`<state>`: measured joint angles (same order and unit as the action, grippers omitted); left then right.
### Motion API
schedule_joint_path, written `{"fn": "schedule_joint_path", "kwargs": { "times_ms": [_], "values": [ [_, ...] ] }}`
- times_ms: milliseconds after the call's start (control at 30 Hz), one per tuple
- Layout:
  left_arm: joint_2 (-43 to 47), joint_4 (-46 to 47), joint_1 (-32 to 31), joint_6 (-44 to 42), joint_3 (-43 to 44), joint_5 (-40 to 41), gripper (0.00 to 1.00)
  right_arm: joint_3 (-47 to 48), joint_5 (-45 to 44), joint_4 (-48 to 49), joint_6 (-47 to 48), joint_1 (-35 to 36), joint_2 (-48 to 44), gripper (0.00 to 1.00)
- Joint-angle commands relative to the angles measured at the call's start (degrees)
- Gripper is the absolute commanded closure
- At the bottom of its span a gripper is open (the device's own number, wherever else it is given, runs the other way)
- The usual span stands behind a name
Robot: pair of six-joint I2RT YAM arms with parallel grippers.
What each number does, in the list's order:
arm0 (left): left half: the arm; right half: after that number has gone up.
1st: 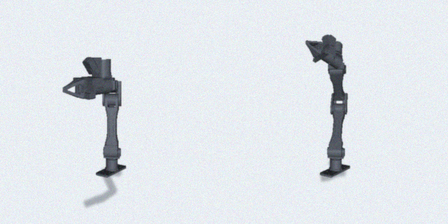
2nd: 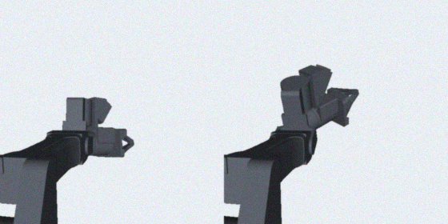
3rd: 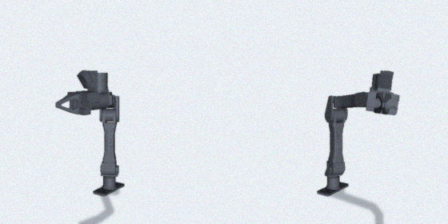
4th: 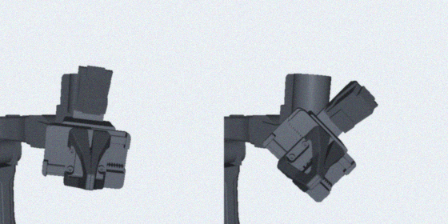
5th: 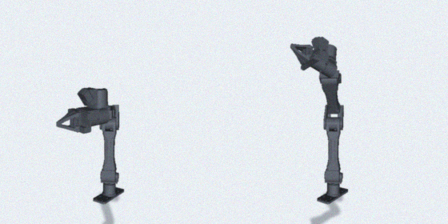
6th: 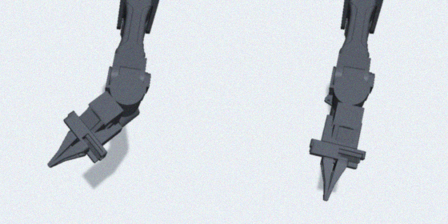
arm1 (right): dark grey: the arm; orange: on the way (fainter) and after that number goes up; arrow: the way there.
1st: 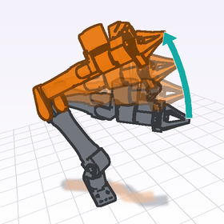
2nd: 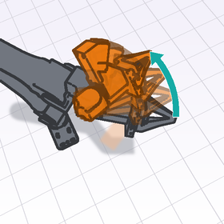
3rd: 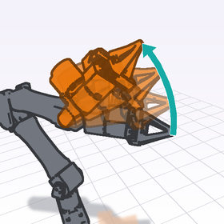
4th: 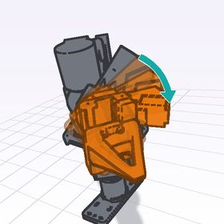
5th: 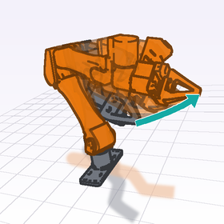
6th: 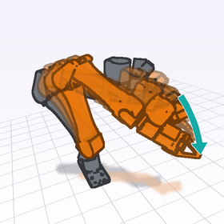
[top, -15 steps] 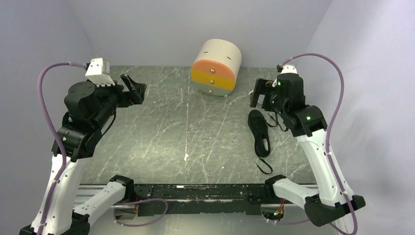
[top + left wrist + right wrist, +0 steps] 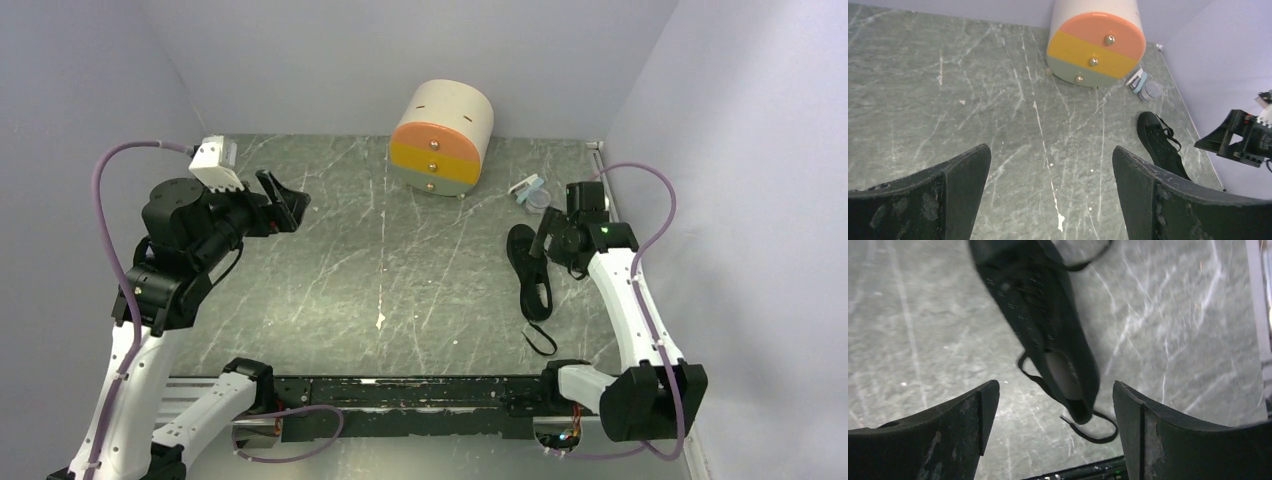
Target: Tie the shoes
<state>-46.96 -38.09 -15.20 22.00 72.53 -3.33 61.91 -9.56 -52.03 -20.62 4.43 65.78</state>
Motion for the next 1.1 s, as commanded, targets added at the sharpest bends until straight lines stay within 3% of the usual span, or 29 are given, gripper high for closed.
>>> {"fn": "schedule_joint_path", "kwargs": {
  "times_ms": [0, 167, 300, 600, 800, 833, 900, 1067],
  "values": [
    [1.05, -0.76, 0.13, 1.29, -1.38, -5.01, 0.04, -5.7, 2.64, 1.1, -1.67, -5.6, 0.35, 0.16],
    [1.07, -1.17, -0.93, 0.68, -1.32, -6.7, 0.04, -8.08, 1.23, 0.45, -4.18, -8.97, 3.03, 0.25],
    [0.5, -1.84, -2.71, -0.93, 0.04, -5.6, 0.03, -9.41, 2.91, 1.02, -5.56, -10.71, 5.69, 0.44],
    [-1.35, -1.38, -6.89, -3.21, 2.18, -3.45, 0.03, -13.82, 8.99, 2.82, -10.16, -11.81, 5.36, 0.49],
    [-2.47, -1.0, -9.03, -3.84, 2.81, -2.74, 0.03, -16.15, 8.43, 7.74, -12.19, -11.81, 8.05, 0.5],
    [-2.67, -1.17, -9.39, -4.01, 3.07, -2.58, 0.03, -16.3, 8.94, 8.87, -12.49, -11.81, 9.04, 0.53],
    [-2.97, -1.35, -10.22, -4.4, 3.31, -2.48, 0.03, -17.01, 10.57, 11.43, -11.82, -11.74, 10.63, 0.68],
    [-3.04, -1.85, -11.62, -5.14, 3.23, -1.91, 0.03, -18.17, 10.63, 14.92, -10.0, -8.34, 13.3, 0.69]
  ]
}}
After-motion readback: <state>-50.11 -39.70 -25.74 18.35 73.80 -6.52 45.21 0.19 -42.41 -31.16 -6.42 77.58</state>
